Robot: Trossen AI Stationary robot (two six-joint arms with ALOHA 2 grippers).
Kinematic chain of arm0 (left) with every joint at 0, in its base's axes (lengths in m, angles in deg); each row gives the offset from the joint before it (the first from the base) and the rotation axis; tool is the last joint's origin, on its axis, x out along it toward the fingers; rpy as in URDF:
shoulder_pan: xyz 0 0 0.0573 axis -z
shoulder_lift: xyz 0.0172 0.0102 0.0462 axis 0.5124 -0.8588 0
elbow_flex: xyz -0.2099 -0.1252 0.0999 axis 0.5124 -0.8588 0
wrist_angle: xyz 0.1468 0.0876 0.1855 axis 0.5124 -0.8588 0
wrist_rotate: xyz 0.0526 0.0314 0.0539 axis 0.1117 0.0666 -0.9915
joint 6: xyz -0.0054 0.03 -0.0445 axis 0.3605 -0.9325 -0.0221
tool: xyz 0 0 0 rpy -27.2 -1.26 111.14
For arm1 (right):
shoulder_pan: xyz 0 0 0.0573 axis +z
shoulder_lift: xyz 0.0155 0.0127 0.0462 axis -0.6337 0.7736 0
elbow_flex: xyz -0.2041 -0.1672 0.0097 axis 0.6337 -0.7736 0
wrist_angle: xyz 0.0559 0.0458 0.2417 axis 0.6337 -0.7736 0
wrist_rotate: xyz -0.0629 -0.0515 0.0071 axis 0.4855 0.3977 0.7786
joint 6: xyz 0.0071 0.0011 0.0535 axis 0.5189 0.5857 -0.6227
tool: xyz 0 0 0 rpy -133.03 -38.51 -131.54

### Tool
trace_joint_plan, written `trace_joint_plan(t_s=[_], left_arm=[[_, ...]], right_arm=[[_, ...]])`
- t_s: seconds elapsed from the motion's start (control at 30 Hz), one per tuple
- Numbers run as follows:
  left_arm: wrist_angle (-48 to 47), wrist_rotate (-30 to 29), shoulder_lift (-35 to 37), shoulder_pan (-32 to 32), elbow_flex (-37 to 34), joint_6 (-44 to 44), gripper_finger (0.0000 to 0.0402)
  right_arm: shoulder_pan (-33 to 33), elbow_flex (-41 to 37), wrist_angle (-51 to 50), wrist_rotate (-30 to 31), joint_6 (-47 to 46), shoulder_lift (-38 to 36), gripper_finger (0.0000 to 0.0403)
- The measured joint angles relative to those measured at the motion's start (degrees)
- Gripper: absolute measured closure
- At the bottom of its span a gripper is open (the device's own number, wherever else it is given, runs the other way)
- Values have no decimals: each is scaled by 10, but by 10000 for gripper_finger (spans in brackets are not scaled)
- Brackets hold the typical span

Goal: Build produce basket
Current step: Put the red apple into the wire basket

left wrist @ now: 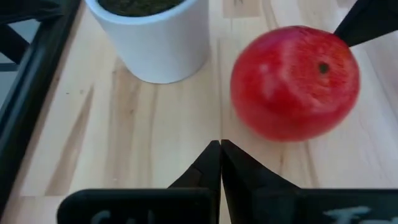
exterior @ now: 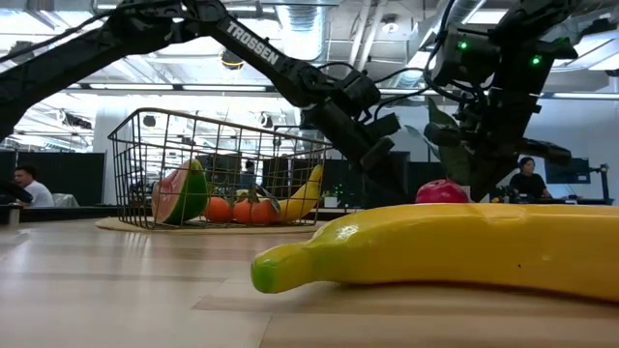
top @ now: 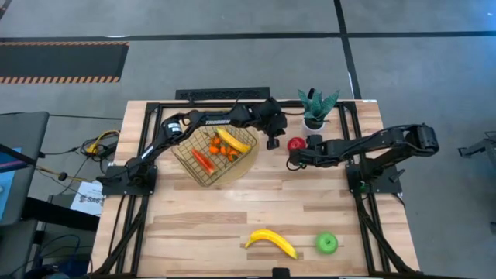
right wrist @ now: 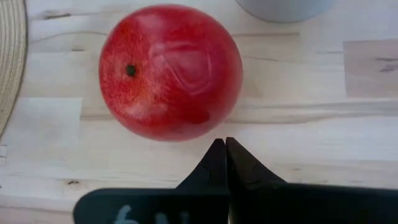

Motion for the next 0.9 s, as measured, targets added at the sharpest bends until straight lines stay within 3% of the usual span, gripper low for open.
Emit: trace_joint_plan(t_s=[0.37,0.9], left_arm=[[15,49,-29,1,0,23,401],[46,50,-29,11,0,47,401]], right_arm=[[-32,0,25,-1,36,0,403],[-53,-1,105,-10,74,3,403]])
